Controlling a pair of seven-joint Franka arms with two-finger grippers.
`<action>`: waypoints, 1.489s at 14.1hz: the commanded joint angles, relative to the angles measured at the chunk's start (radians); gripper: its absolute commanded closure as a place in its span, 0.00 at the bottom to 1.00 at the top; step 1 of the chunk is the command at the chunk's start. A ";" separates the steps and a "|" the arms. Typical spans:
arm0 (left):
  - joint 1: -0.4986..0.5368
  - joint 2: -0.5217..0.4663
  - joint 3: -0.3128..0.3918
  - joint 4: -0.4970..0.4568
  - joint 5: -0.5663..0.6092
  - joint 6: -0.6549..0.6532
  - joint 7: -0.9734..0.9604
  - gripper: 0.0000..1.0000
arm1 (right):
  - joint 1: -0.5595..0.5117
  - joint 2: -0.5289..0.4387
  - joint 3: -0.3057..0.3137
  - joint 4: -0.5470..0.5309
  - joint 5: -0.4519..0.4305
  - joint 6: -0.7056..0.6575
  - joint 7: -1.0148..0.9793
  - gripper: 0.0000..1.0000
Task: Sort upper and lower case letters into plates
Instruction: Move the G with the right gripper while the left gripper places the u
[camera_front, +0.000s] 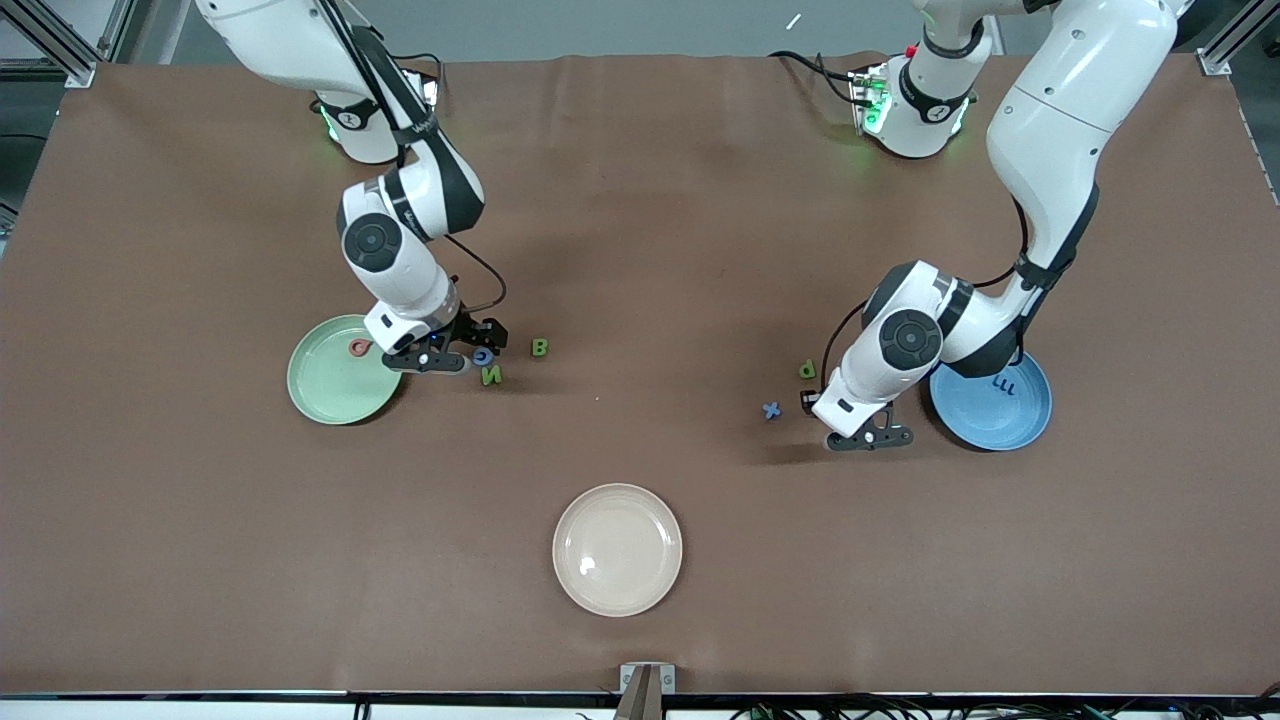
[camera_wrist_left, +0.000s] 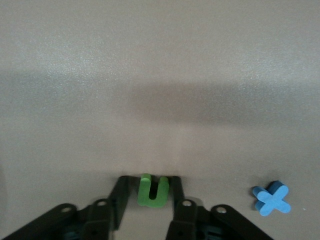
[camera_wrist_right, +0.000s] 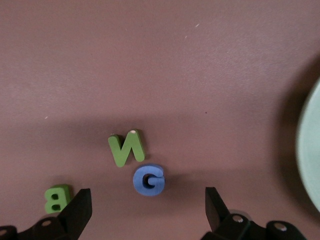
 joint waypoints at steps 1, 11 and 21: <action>-0.009 0.000 0.004 0.001 0.023 -0.010 -0.035 0.76 | 0.017 0.036 -0.011 -0.003 0.010 0.041 0.012 0.00; 0.054 -0.193 -0.008 -0.044 0.027 -0.228 0.059 0.87 | 0.031 0.071 -0.012 0.000 -0.002 0.071 0.011 0.29; 0.509 -0.299 -0.171 -0.283 0.029 -0.075 0.507 0.87 | 0.013 0.065 -0.018 0.002 -0.002 0.062 0.003 0.99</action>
